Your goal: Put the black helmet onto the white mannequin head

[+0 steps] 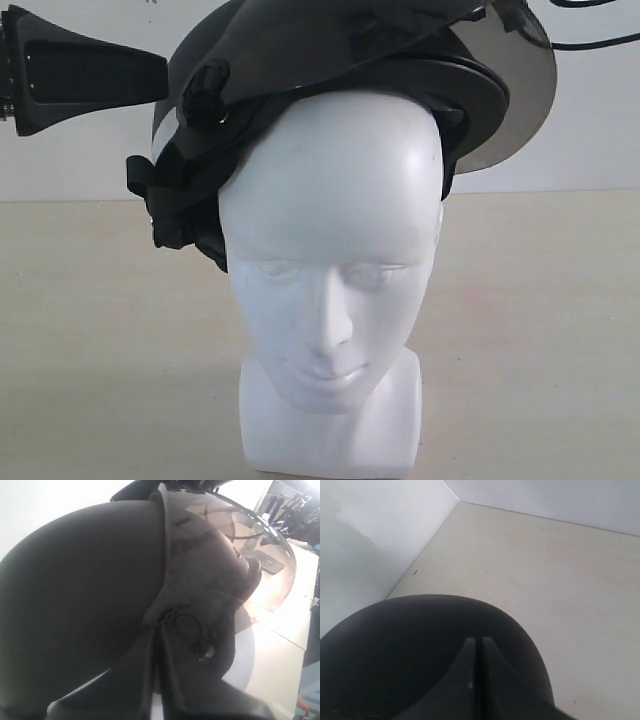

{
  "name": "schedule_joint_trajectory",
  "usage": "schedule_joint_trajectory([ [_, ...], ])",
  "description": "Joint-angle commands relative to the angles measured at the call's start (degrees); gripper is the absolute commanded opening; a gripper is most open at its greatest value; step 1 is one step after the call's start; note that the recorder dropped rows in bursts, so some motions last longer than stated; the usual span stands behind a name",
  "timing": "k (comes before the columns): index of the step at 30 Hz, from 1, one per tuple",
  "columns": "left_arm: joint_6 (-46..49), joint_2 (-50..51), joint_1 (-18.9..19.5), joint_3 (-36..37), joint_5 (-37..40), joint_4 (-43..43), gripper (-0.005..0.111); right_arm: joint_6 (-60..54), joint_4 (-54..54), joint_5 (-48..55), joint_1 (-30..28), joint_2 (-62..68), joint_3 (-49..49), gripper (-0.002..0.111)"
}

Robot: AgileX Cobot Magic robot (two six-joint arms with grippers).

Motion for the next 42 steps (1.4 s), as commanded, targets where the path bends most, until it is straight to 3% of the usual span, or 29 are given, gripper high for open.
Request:
schedule_joint_trajectory([
  [1,0.63,-0.50,0.18,0.25,0.35,-0.56,0.004,1.72,-3.08,0.28,0.13,-1.87,-0.12,0.000],
  [12,0.62,-0.50,0.18,0.25,0.20,-0.56,0.004,9.51,-13.80,0.28,4.92,-6.48,-0.12,0.000],
  [24,0.62,-0.50,0.18,-0.45,1.44,-0.56,0.004,10.35,-12.34,0.28,7.43,-8.24,2.59,0.000],
  [36,0.62,0.31,0.18,-8.87,4.57,-3.54,0.004,11.82,-15.01,0.28,9.37,-9.57,2.69,0.000],
  [42,-0.27,2.49,0.07,-13.26,0.59,-4.03,0.004,13.51,-16.27,0.28,9.41,-9.89,2.69,0.000],
])
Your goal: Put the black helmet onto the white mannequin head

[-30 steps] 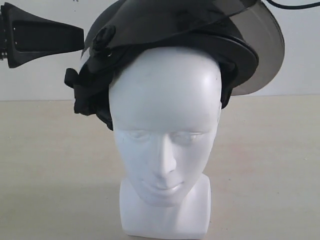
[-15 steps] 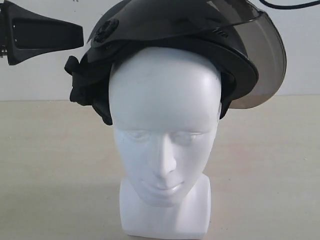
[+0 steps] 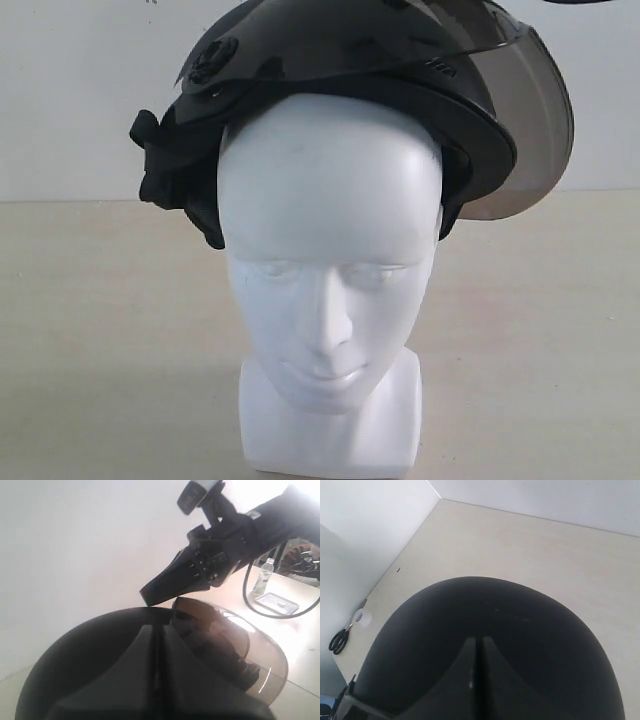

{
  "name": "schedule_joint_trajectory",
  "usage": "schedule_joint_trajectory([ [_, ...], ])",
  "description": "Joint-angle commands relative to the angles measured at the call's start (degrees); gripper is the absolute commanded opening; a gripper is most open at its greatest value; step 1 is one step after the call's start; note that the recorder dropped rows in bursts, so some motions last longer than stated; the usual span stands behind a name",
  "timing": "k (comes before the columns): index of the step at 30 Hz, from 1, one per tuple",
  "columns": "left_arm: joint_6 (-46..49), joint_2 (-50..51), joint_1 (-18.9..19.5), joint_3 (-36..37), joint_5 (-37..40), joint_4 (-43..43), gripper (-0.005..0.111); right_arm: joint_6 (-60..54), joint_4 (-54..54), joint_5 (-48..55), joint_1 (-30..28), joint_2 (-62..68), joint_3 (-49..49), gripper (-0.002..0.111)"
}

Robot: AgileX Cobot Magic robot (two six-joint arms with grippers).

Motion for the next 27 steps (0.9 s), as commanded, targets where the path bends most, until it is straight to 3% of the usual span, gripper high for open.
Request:
schedule_joint_trajectory([
  [1,-0.42,1.58,0.07,-2.75,-2.02,-0.98,0.004,0.86,-2.26,4.11,0.66,-0.60,0.52,0.000],
  [13,-1.64,4.89,0.07,-4.39,-6.16,-0.92,0.004,-2.14,-0.41,4.11,0.66,-6.19,10.44,0.000],
  [27,-2.53,4.89,0.07,-4.39,-7.90,-0.82,0.004,0.33,-1.81,4.11,2.68,-9.64,11.02,0.000],
])
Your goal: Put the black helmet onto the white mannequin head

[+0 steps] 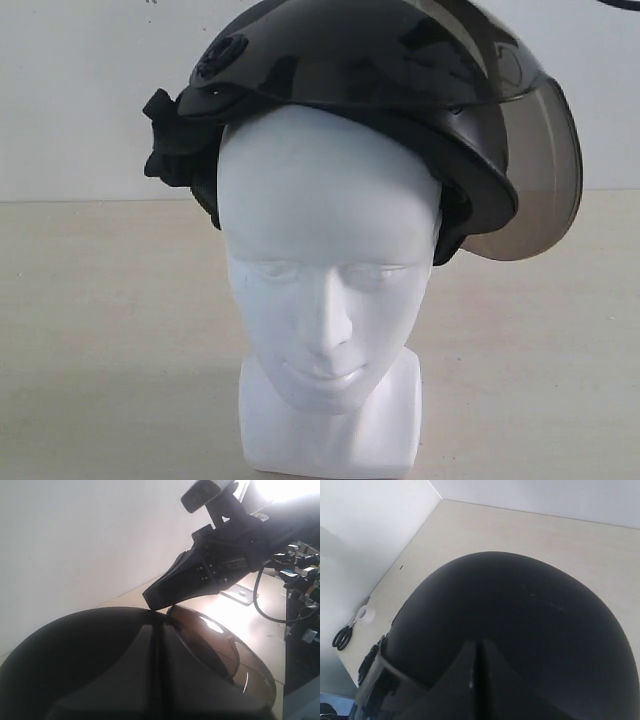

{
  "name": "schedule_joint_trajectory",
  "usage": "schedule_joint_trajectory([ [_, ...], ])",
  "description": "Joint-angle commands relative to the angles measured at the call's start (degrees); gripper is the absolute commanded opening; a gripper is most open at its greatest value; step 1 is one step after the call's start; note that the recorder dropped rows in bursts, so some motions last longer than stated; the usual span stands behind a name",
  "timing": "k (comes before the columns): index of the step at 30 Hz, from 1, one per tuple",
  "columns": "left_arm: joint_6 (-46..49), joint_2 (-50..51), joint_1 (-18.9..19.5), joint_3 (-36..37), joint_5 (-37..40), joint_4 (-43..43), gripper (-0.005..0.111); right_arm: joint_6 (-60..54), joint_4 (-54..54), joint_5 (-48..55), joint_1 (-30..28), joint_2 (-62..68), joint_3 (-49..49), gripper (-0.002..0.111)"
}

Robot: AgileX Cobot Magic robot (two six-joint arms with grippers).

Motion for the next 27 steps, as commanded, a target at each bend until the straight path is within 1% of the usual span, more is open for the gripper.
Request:
schedule_joint_trajectory([
  [1,-0.73,-0.04,0.07,-0.46,-0.54,-0.15,0.004,1.22,-2.41,6.10,3.51,-0.27,0.98,0.000],
  [6,-0.71,-0.04,0.07,-0.46,-1.03,-0.15,0.004,2.41,-3.18,6.10,8.13,-0.14,0.98,0.000],
  [10,-0.76,-0.04,0.07,-0.46,-1.13,-0.15,0.004,3.97,-4.06,6.10,9.79,-0.14,0.98,0.000],
  [24,-0.76,-0.04,0.07,-0.46,-1.41,-0.15,0.004,5.36,-3.62,6.10,10.33,-0.38,0.98,0.000],
  [27,-0.76,-0.04,0.07,-0.46,-1.60,-0.15,0.004,5.36,-5.10,6.10,10.12,-2.07,0.87,0.000],
])
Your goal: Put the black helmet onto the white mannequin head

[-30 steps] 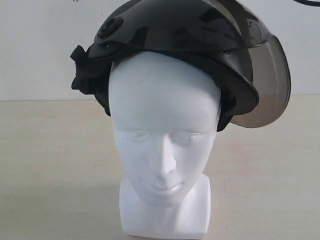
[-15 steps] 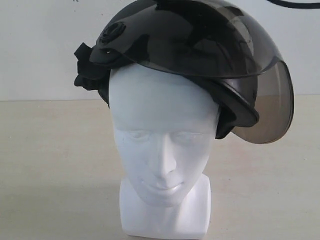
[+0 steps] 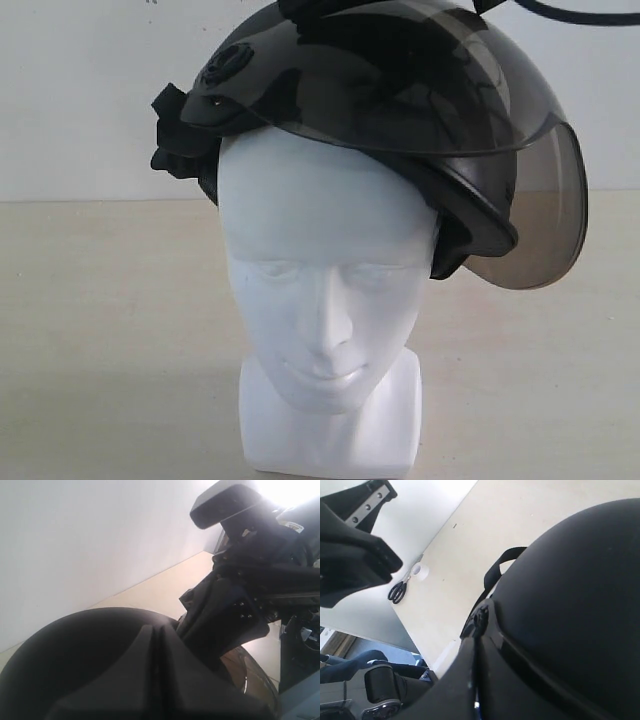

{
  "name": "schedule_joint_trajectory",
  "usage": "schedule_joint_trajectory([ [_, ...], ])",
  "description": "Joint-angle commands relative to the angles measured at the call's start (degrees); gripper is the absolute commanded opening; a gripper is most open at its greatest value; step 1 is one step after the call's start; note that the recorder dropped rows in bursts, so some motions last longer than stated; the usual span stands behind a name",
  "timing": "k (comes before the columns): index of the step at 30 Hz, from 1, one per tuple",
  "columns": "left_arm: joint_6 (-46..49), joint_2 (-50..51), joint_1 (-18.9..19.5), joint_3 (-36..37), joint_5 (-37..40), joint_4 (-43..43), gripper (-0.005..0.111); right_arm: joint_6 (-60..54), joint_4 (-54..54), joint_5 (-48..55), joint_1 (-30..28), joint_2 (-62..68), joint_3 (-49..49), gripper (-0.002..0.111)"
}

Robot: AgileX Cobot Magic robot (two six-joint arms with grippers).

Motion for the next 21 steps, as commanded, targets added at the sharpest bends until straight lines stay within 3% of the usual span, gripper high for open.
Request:
schedule_joint_trajectory([
  [1,-0.57,-0.04,0.07,-0.46,-0.81,-0.15,0.004,0.26,-6.54,3.31,-0.23,-2.28,0.66,0.000],
  [8,-0.57,-0.04,0.07,-0.46,-0.92,0.06,0.004,1.15,-7.20,1.72,-4.86,-5.18,0.10,0.000],
  [14,-0.57,-0.04,0.07,-0.46,-0.92,0.19,0.004,-0.25,-6.26,1.57,-14.74,-5.50,0.10,0.000],
  [18,-0.57,-0.04,0.07,-0.46,-0.92,0.66,0.004,-5.75,2.08,3.26,-22.98,-3.25,0.10,0.000],
  [21,-0.57,-0.04,0.07,-0.46,-0.92,1.41,0.004,-8.60,7.60,3.31,-25.88,0.00,0.10,0.000],
])
